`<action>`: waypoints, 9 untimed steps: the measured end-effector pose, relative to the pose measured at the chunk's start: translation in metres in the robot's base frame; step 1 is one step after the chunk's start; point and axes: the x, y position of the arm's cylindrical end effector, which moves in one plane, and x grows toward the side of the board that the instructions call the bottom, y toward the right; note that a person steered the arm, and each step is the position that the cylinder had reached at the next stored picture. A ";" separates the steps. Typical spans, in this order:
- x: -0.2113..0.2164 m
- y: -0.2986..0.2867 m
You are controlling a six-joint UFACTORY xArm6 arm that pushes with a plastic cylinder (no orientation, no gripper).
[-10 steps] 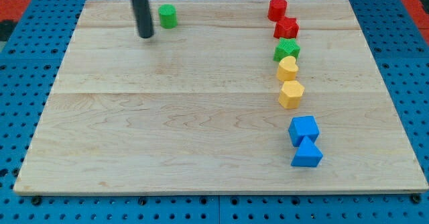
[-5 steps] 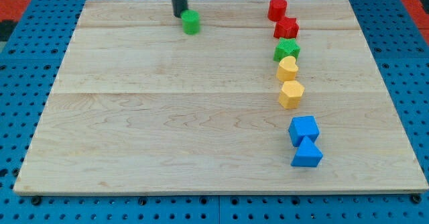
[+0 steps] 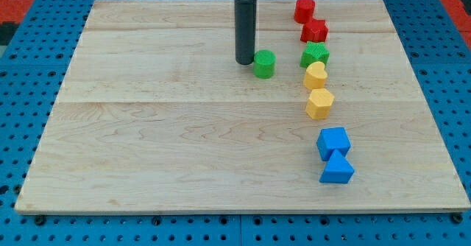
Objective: Push green circle below the yellow heart
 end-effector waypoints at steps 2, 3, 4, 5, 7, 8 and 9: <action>0.008 0.026; 0.075 0.036; 0.097 0.036; 0.085 0.033; 0.047 0.086; 0.073 0.089; 0.085 0.087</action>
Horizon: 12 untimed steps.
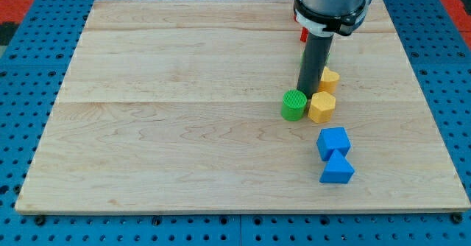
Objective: Push green circle below the yellow heart
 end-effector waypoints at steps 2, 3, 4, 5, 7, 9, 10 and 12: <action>0.014 -0.006; -0.015 -0.041; -0.010 -0.071; 0.071 -0.130; 0.054 -0.015; 0.065 -0.083; 0.021 -0.062; 0.020 -0.008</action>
